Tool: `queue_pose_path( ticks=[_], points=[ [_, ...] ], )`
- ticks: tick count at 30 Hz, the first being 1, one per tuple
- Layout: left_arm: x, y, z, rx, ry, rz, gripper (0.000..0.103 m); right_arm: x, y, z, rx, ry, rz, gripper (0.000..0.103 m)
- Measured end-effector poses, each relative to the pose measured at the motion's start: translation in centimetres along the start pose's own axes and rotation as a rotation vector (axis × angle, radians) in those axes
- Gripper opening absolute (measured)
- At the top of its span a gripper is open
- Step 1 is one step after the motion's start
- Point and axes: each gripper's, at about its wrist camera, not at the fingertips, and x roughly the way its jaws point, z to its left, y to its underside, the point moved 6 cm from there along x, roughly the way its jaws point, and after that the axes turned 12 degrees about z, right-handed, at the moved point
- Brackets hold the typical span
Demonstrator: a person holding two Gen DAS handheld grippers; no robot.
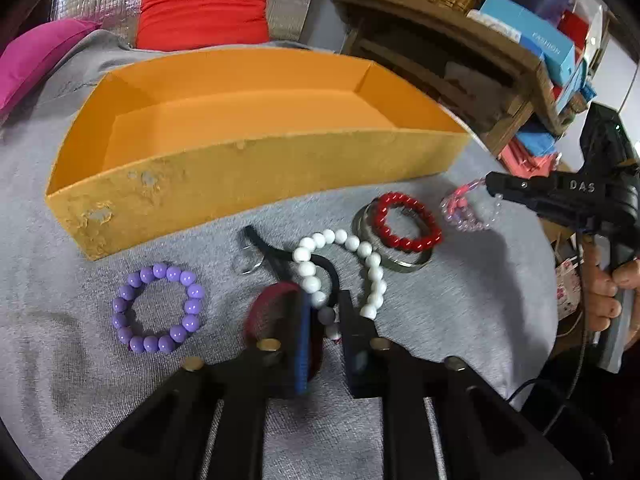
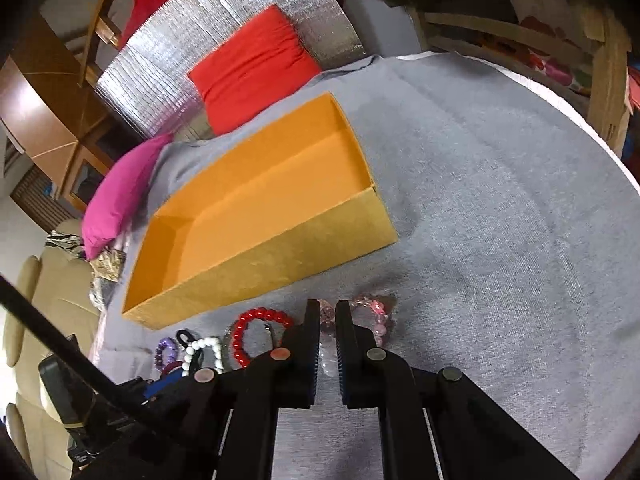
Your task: Organize jewelry
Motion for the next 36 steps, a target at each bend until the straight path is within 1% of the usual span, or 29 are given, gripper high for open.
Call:
queue_pose_path(
  ticks=[5, 12, 15, 17, 20, 21, 24, 25, 27, 29, 32, 34, 36],
  points=[
    [-1.4, -0.1, -0.2, 0.026, 0.018, -0.046, 0.012, -0.6, -0.1, 0.8, -0.01, -0.052, -0.027, 0.008],
    [-3.3, -0.5, -1.5, 0.058, 0.097, -0.113, 0.012, -1.6, -0.2, 2.0, -0.045, -0.112, -0.07, 0.008],
    [-4.6, -1.1, -1.6, 0.062, 0.121, -0.156, 0.012, -2.0, -0.4, 2.6, -0.054, -0.141, -0.092, 0.008],
    [-5.4, -1.6, -1.5, 0.049, 0.156, -0.183, 0.009, -2.1, -0.7, 3.1, -0.055, -0.157, -0.097, 0.008],
    [-6.8, -2.8, -1.7, 0.023, 0.203, -0.226, 0.009, -2.0, -1.4, 4.1, -0.055, -0.179, -0.103, 0.008],
    [-7.2, -3.3, -1.8, 0.022, 0.207, -0.242, 0.009, -2.0, -1.6, 4.4, -0.054, -0.185, -0.109, 0.008],
    [-9.3, -5.0, -1.7, 0.004, 0.253, -0.316, 0.009, -2.2, -3.1, 5.6, -0.047, -0.216, -0.146, 0.008],
    [-9.7, -5.5, -1.6, -0.001, 0.253, -0.336, 0.009, -2.2, -3.6, 6.0, -0.046, -0.227, -0.157, 0.008],
    [-10.7, -6.7, -1.3, -0.002, 0.228, -0.384, 0.009, -2.1, -4.7, 6.8, -0.047, -0.243, -0.174, 0.008],
    [-10.7, -7.8, -0.5, -0.017, 0.202, -0.396, 0.009, -1.4, -5.5, 7.4, -0.04, -0.242, -0.174, 0.008],
    [-9.7, -9.5, 1.7, -0.065, 0.142, -0.391, 0.009, 0.5, -6.3, 7.8, -0.02, -0.235, -0.147, 0.008],
    [-8.5, -10.0, 3.3, -0.107, 0.104, -0.366, 0.009, 1.8, -6.9, 7.8, -0.012, -0.225, -0.129, 0.008],
    [-7.5, -10.2, 4.9, -0.15, 0.092, -0.347, 0.009, 3.1, -7.3, 7.9, -0.005, -0.217, -0.108, 0.008]
  ],
)
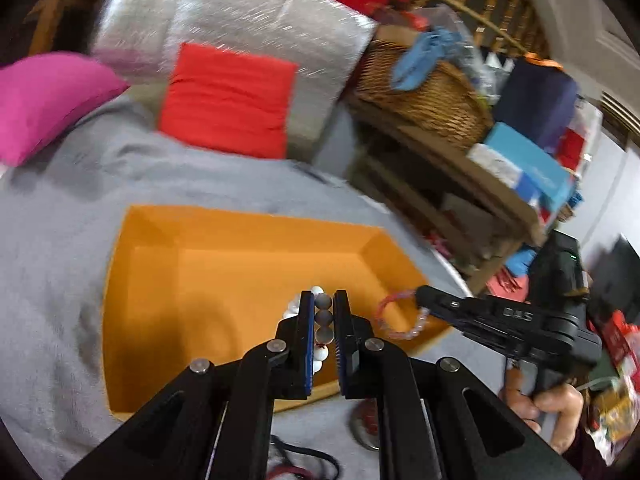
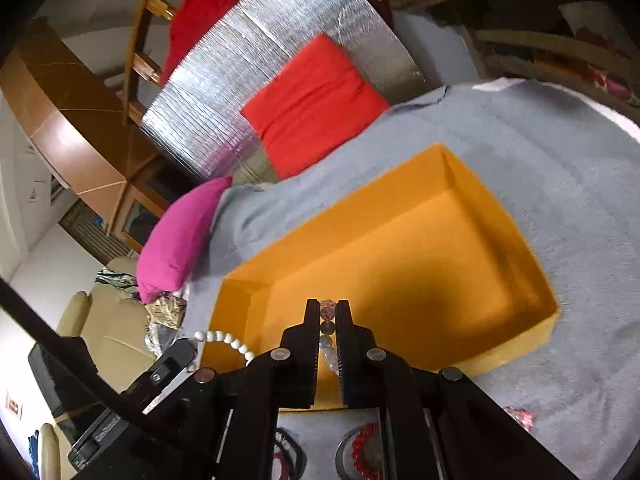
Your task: Organize jewelry
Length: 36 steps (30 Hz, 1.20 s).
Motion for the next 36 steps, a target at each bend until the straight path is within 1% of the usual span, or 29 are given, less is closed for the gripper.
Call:
queue_pose_path(
  ticks=[3, 6, 9, 12, 13, 14, 15, 16, 17, 19, 22, 23, 25, 30, 36],
  points=[
    [1.1, 0.6, 1.8, -0.041, -0.03, 0.039, 0.009, 1.9, 0.0, -0.4, 0.009, 0.016, 0.04, 0.008],
    [1.8, 0.9, 2.3, -0.045, -0.076, 0.054, 0.009, 3.0, 0.2, -0.4, 0.008, 0.023, 0.058, 0.008],
    [2.3, 1.3, 2.9, -0.071, -0.11, 0.067, 0.009, 3.9, 0.2, -0.7, 0.02, 0.042, 0.066, 0.009],
    [2.3, 1.9, 3.6, -0.073, -0.185, 0.074, 0.012, 3.6, 0.1, -1.3, 0.031, 0.079, 0.05, 0.011],
    [2.2, 2.0, 3.7, -0.076, -0.193, 0.076, 0.019, 3.2, 0.0, -1.7, 0.039, 0.089, 0.04, 0.012],
    [2.0, 2.0, 3.8, -0.084, -0.204, 0.076, 0.032, 2.8, 0.0, -2.0, 0.045, 0.096, 0.033, 0.012],
    [1.8, 2.1, 4.0, -0.095, -0.219, 0.073, 0.039, 2.4, -0.1, -2.2, 0.047, 0.101, 0.026, 0.012],
    [1.3, 2.3, 4.0, -0.101, -0.238, 0.064, 0.049, 1.9, -0.2, -2.5, 0.05, 0.111, 0.016, 0.012],
    [1.0, 2.4, 4.1, -0.1, -0.251, 0.06, 0.054, 1.5, -0.3, -2.8, 0.054, 0.116, 0.011, 0.012],
    [0.2, 2.7, 4.0, -0.088, -0.282, 0.055, 0.056, 0.4, -0.4, -3.4, 0.058, 0.117, 0.002, 0.012],
    [-1.1, 3.4, 4.1, -0.079, -0.327, 0.049, 0.065, -1.3, -0.2, -4.0, 0.056, 0.131, -0.004, 0.012],
    [-1.7, 3.8, 4.2, -0.082, -0.339, 0.046, 0.065, -1.7, -0.1, -4.2, 0.059, 0.131, -0.002, 0.016],
    [-2.7, 4.5, 4.4, -0.092, -0.36, 0.044, 0.066, -2.8, 0.4, -4.8, 0.066, 0.134, 0.0, 0.02],
    [-5.2, 7.6, 5.0, -0.139, -0.403, 0.057, 0.069, -5.8, 2.0, -5.7, 0.052, 0.15, -0.016, 0.02],
    [-6.1, 10.4, 4.2, -0.148, -0.411, 0.089, 0.069, -8.3, 4.3, -7.1, 0.063, 0.174, -0.003, 0.021]
  ],
)
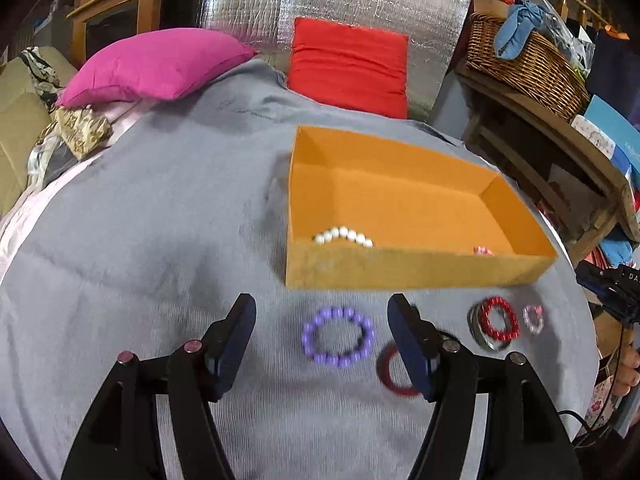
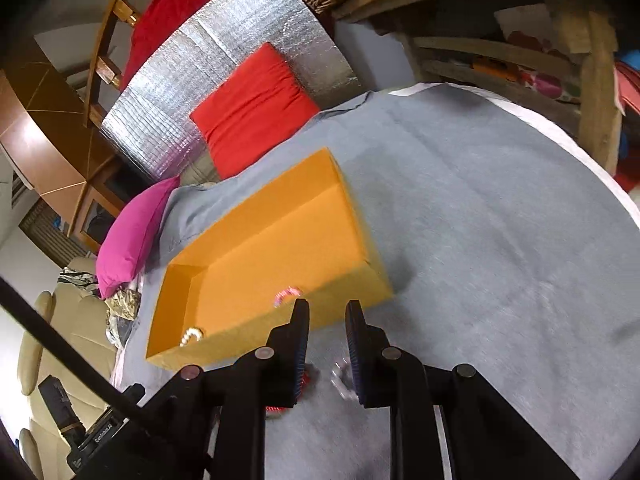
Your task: Organize jewelry
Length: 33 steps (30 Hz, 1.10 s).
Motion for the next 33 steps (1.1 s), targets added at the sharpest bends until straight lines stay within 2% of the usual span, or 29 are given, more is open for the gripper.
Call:
queue_pose_path(
  ticks=[5, 11, 14, 18, 25, 30, 33],
  points=[
    [0.4, 3.0, -0.6, 0.011, -0.003, 0.049, 0.069, -0.3, 2.7, -1.7, 0.04, -0.016, 0.069, 0.023],
    [1.9, 4.4, -3.3, 0.13, -0.009, 0.093, 0.069, 1.3, 3.8, -3.0, 0.065, 0.013, 0.15, 0.024],
    [2.5, 4.3, -4.1, 0.152, 0.003, 0.104, 0.069, 2.6, 3.7, -3.2, 0.09, 0.023, 0.182, 0.024],
    [3.6, 4.2, -4.8, 0.172, 0.02, 0.132, 0.069, 4.4, 3.4, -2.9, 0.08, 0.081, 0.215, 0.024],
    [4.0, 3.4, -5.5, 0.17, 0.06, 0.142, 0.069, 5.7, 2.6, -2.4, 0.04, 0.203, 0.205, 0.024],
    [4.7, 2.1, -6.6, 0.17, 0.094, 0.147, 0.069, 7.0, 2.6, -1.7, 0.014, 0.244, 0.233, 0.024],
    [5.4, 1.1, -6.8, 0.165, 0.103, 0.147, 0.069, 7.3, 2.6, -1.0, -0.027, 0.274, 0.223, 0.029]
  ],
)
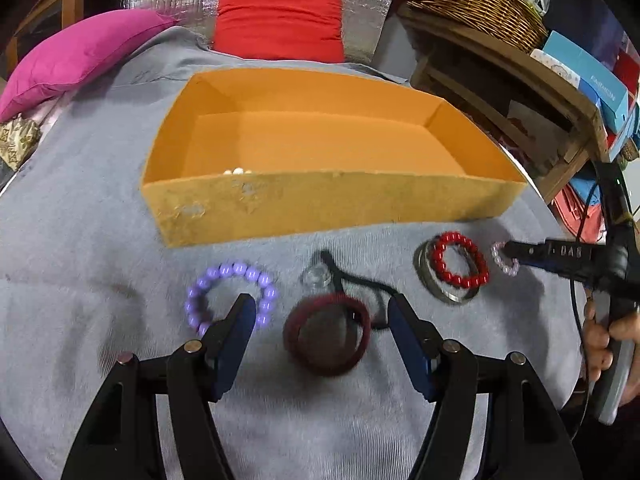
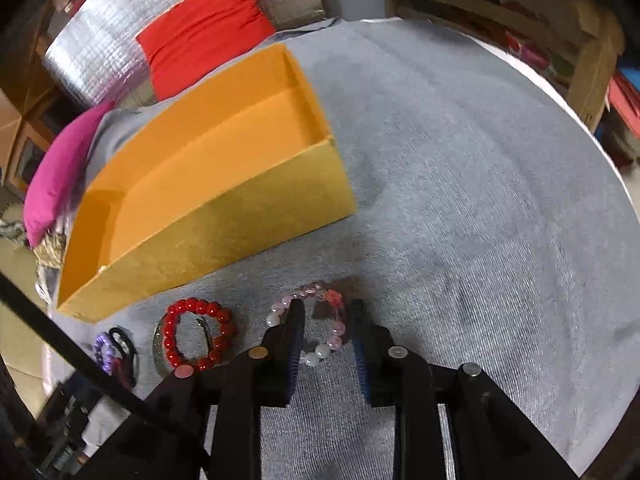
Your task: Organize jewelry
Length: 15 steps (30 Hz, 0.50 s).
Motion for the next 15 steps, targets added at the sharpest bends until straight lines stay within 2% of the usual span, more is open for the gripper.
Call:
queue_pose_path(
  ticks=[6, 9, 10, 11, 15],
  points=[
    [1.7, -1.4, 0.8, -0.043, 0.046, 0.022, 0.069, 0.3, -0.1, 0.8, -0.026, 0.025, -0.023, 0.031],
    [2.1, -1.6, 0.1, -0.017, 0.066, 0.025, 0.052, 0.5, -0.1, 1.5, -0.065, 0.054, -0.028, 0.03],
    [2.3, -1.7, -0.2, -0.004, 0.075, 0.029, 0.043, 0.6, -0.1, 1.7, -0.07, 0.059, -0.03, 0.028],
    [2.5, -1.7, -0.5, 0.009, 0.084, 0.034, 0.035, 0.6, -0.1, 1.8, -0.076, 0.071, -0.033, 0.022],
    [3.0, -1.5, -1.5, 0.053, 0.078, 0.044, 0.025, 0.7, -0.2, 2.1, -0.076, 0.087, -0.04, 0.01]
  ],
)
